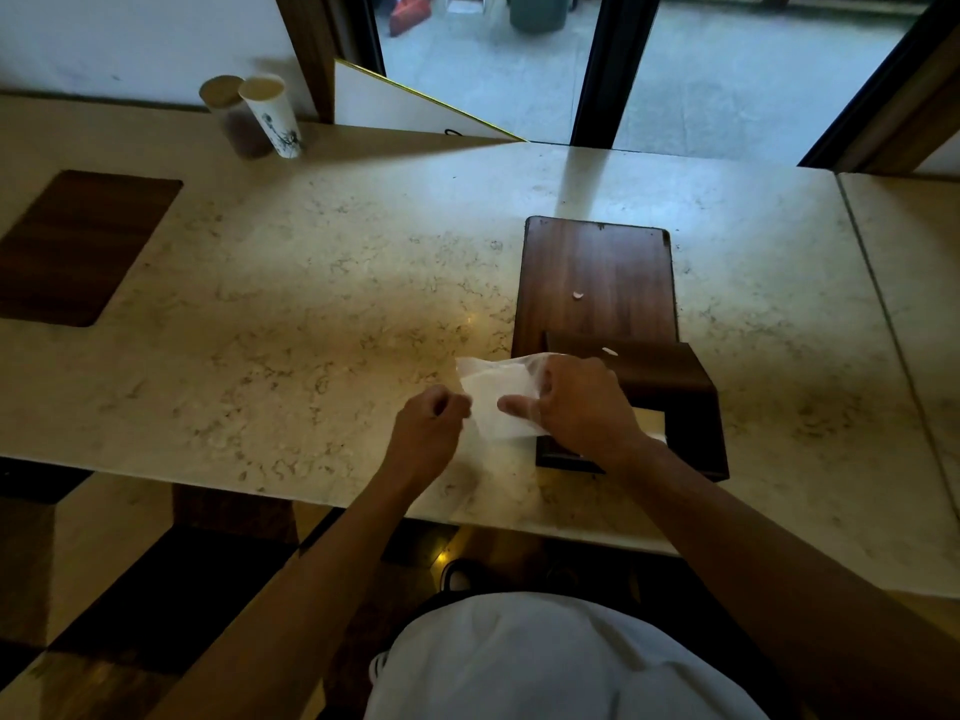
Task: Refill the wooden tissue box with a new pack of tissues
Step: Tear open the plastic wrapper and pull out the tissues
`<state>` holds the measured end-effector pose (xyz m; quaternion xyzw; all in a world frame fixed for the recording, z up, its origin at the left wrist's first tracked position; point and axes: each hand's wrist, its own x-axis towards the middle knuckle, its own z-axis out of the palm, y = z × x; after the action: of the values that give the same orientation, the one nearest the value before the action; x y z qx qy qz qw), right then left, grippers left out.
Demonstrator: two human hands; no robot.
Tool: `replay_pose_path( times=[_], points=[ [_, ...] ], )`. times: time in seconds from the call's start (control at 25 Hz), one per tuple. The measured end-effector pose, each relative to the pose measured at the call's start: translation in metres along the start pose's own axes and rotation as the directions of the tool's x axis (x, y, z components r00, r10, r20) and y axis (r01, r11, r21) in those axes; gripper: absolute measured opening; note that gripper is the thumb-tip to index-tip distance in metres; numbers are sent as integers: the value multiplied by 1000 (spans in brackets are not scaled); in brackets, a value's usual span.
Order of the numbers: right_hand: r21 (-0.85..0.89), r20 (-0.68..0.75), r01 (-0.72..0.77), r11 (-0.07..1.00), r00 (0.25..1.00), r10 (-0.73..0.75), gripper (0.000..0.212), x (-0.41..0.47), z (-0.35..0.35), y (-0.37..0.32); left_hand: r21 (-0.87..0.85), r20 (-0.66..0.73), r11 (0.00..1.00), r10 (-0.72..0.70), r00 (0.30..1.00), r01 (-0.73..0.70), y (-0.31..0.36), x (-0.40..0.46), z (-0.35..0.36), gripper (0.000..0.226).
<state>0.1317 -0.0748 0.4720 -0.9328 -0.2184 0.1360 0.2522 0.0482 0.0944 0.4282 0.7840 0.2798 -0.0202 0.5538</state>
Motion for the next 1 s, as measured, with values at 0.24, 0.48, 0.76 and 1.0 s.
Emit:
replay_pose_path(
  times=[0.24, 0.48, 0.76, 1.0],
  points=[
    [357, 29, 8, 934, 999, -20, 25, -5, -18, 17, -229, 128, 936, -244, 961, 268, -22, 22, -13, 85],
    [529, 123, 37, 848, 985, -120, 48, -15, -26, 27, -563, 515, 735, -45, 856, 378, -32, 33, -32, 73],
    [488, 120, 76, 870, 981, -152, 6, -19, -21, 37, -513, 495, 776, -81, 865, 366, -25, 31, -24, 53],
    [362, 176, 192, 912, 947, -269, 24, -12, -13, 57, -547, 543, 749, -21, 839, 373, -21, 25, -22, 37]
  ],
)
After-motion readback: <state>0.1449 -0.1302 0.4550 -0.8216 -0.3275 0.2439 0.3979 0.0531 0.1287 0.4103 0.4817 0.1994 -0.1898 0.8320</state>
